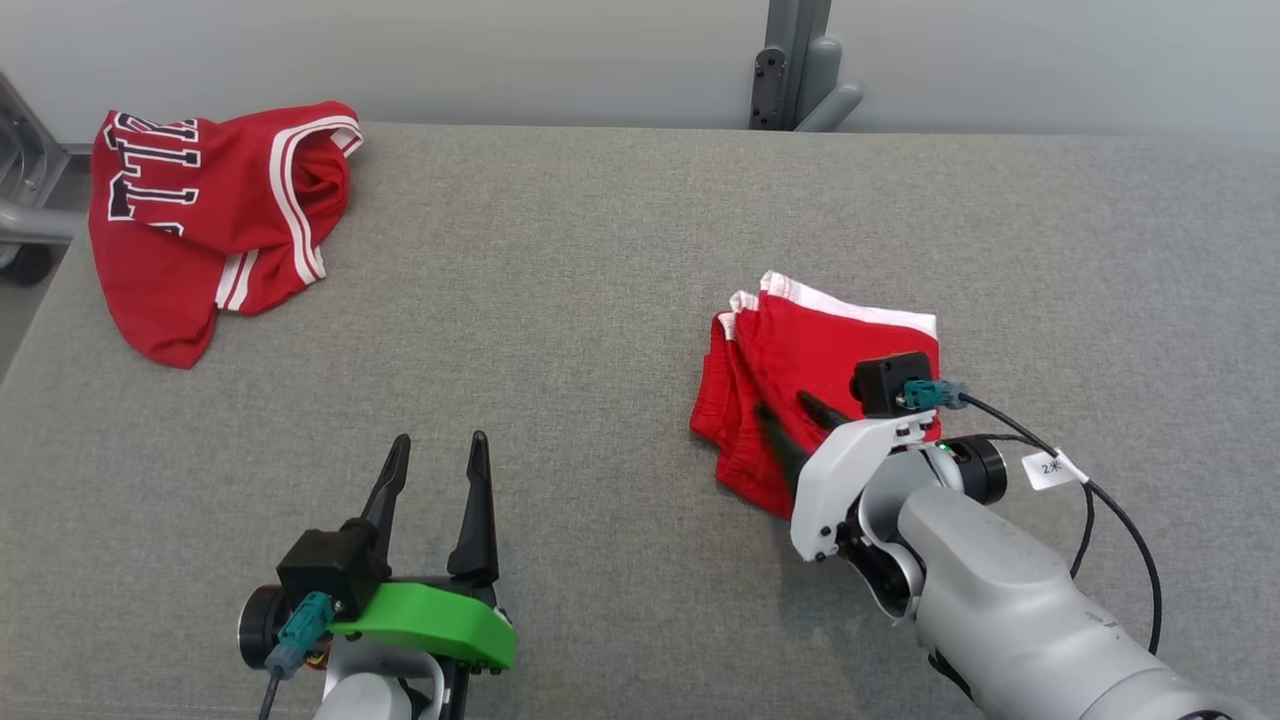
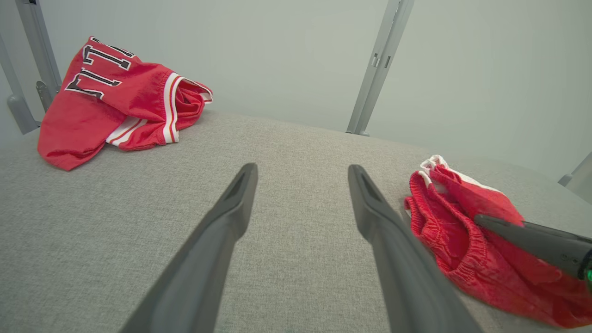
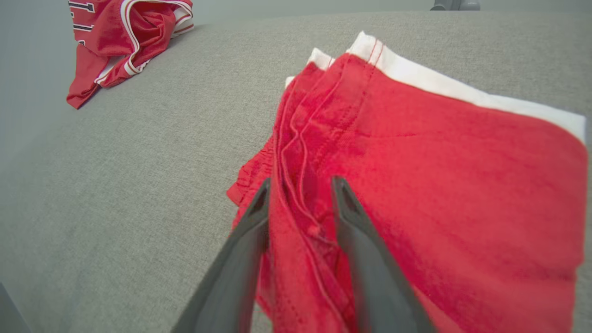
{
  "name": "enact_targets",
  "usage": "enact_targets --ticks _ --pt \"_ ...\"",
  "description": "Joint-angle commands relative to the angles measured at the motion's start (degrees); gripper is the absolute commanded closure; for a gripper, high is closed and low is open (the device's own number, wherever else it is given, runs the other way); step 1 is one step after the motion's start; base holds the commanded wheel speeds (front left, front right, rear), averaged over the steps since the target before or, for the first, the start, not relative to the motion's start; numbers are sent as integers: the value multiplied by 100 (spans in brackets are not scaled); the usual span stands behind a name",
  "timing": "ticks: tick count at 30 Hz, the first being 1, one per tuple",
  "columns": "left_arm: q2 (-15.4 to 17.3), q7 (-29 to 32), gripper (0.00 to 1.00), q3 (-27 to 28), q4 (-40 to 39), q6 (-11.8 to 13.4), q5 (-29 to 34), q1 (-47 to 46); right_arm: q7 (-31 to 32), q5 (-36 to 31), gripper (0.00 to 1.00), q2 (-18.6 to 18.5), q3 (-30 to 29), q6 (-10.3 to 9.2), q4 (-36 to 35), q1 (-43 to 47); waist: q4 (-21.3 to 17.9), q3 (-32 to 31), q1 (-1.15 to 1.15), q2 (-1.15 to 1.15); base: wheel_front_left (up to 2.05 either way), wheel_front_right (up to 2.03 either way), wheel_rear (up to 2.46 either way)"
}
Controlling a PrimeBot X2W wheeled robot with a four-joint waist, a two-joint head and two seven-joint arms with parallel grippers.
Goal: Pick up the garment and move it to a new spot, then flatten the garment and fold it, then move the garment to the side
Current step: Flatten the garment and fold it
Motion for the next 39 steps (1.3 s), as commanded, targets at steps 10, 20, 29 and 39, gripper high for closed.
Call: enact_targets --ticks 10,20,29,39 --pt "5 -15 0 32 -1 5 19 -43 -401 138 0 -89 126 -6 -220 71 -142 -37 0 0 0 0 0" --pt "5 -14 0 -115 -39 25 -7 46 -601 88 0 -546 -521 -6 -769 323 -284 -78 0 0 0 0 0" --pt "6 -15 0 -217 -32 17 -7 22 -604 -588 73 -718 -1263 -6 -1143 755 -310 -18 0 0 0 0 0" --pt "6 -15 0 -215 39 -16 33 -142 -605 -669 100 -581 -711 -6 -806 695 -133 111 0 0 0 0 0"
